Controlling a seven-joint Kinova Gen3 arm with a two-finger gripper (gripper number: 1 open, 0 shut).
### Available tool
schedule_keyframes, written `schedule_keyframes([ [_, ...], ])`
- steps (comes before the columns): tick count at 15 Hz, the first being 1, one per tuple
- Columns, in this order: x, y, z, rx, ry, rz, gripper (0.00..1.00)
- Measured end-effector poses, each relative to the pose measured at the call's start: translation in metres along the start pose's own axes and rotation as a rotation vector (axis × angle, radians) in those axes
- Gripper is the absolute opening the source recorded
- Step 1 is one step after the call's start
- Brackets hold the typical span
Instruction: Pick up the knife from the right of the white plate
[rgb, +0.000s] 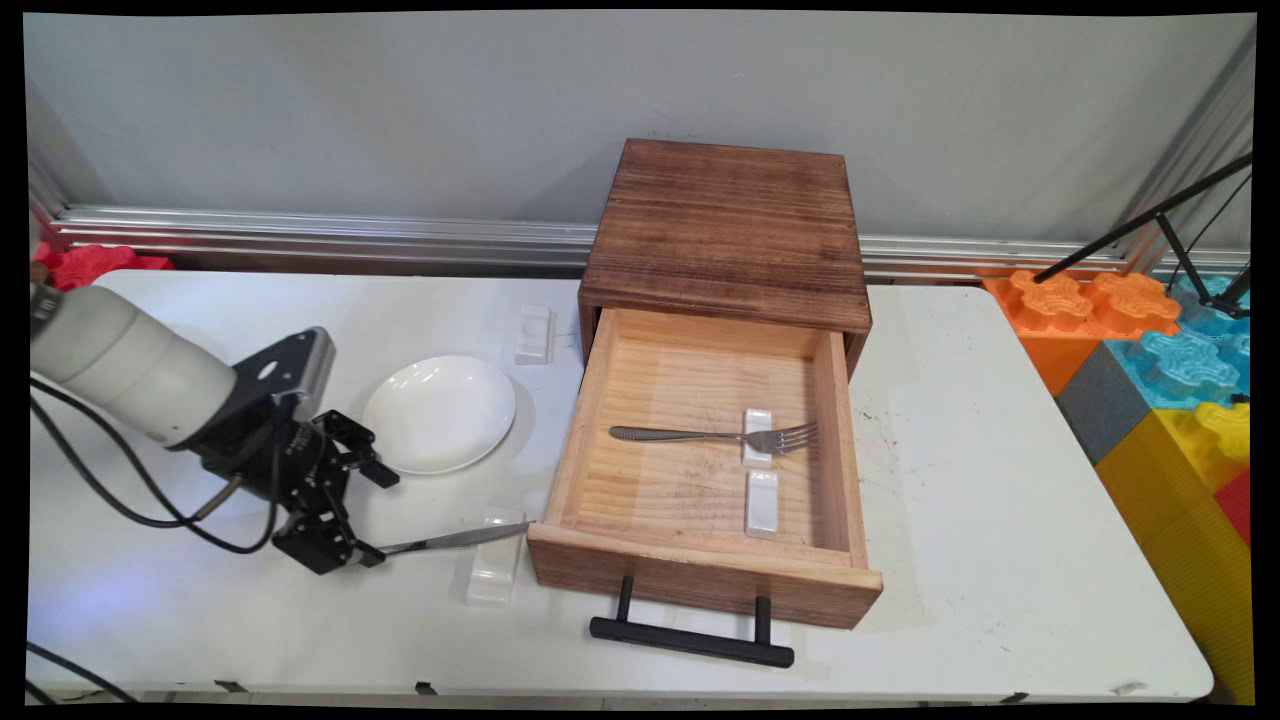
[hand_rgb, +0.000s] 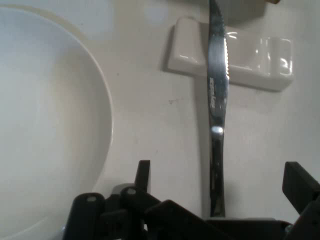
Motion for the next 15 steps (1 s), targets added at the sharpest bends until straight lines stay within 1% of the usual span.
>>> schedule_keyframes([
  [5,0.011,-0.004,0.023,-0.008,-0.022,0.006,1.00],
  [15,0.027,-0.003,0.040,-0.018,-0.057,0.017,1.00],
])
